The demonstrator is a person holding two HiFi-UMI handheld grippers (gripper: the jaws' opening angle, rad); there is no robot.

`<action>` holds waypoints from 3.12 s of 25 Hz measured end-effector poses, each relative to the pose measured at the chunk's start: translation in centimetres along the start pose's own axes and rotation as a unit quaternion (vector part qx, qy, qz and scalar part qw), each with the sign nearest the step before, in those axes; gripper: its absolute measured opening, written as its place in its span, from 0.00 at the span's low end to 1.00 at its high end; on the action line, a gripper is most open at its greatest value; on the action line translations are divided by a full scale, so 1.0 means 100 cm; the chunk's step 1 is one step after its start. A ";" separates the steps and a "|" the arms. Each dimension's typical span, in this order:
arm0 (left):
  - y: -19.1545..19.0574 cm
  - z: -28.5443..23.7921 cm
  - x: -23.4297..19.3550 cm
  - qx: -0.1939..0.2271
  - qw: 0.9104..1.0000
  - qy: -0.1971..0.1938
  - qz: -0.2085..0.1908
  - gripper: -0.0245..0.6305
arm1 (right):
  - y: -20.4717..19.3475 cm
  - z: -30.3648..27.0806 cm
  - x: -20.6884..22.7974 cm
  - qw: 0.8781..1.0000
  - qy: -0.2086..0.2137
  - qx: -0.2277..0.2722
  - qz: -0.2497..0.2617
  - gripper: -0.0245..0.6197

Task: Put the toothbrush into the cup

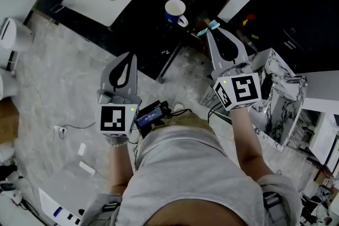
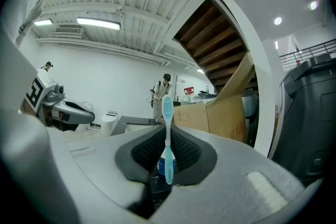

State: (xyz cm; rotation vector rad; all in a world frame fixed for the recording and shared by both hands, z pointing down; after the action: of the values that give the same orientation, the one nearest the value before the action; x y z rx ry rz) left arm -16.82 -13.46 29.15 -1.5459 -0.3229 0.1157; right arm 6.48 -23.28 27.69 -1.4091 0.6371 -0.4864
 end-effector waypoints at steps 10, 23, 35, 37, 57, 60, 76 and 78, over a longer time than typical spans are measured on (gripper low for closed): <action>-0.007 0.010 -0.006 -0.013 0.999 0.033 0.005 0.06 | 0.001 -0.044 0.003 0.999 0.035 0.012 0.002 0.09; -0.012 0.025 -0.016 -0.027 0.996 0.079 0.007 0.06 | -0.005 -0.096 0.001 0.996 0.077 0.017 0.028 0.08; -0.016 0.038 -0.021 -0.038 0.993 0.107 0.008 0.06 | -0.048 -0.124 0.004 0.996 0.079 -0.036 0.033 0.08; -0.017 0.040 -0.021 -0.040 0.993 0.109 0.009 0.06 | -0.056 -0.123 0.003 0.995 0.079 -0.047 0.031 0.08; -0.023 0.048 -0.020 -0.050 0.992 0.115 0.016 0.06 | -0.096 -0.118 -0.001 0.992 0.072 -0.104 0.020 0.09; -0.024 0.048 -0.020 -0.050 0.992 0.114 0.017 0.06 | -0.098 -0.117 -0.002 0.991 0.072 -0.107 0.019 0.09; -0.025 0.046 -0.012 -0.052 0.994 0.096 0.018 0.06 | -0.112 -0.095 -0.011 0.988 0.070 -0.137 0.008 0.11; -0.024 0.044 -0.010 -0.049 0.995 0.090 0.017 0.06 | -0.112 -0.087 -0.015 0.988 0.072 -0.138 0.019 0.11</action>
State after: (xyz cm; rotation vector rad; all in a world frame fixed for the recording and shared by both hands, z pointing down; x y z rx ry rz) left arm -19.33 -9.60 31.34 -1.6465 -0.1622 -0.0137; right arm 0.19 -30.05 38.55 -1.6300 0.8715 -0.4857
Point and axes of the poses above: the fingertips, and each gripper's own axes: z backward along the fingers, x to its right, y out of its top, the point moved 7 cm from there along z, backward along the fingers, and after that the axes turned 4 degrees about x, right-handed, at the moved point
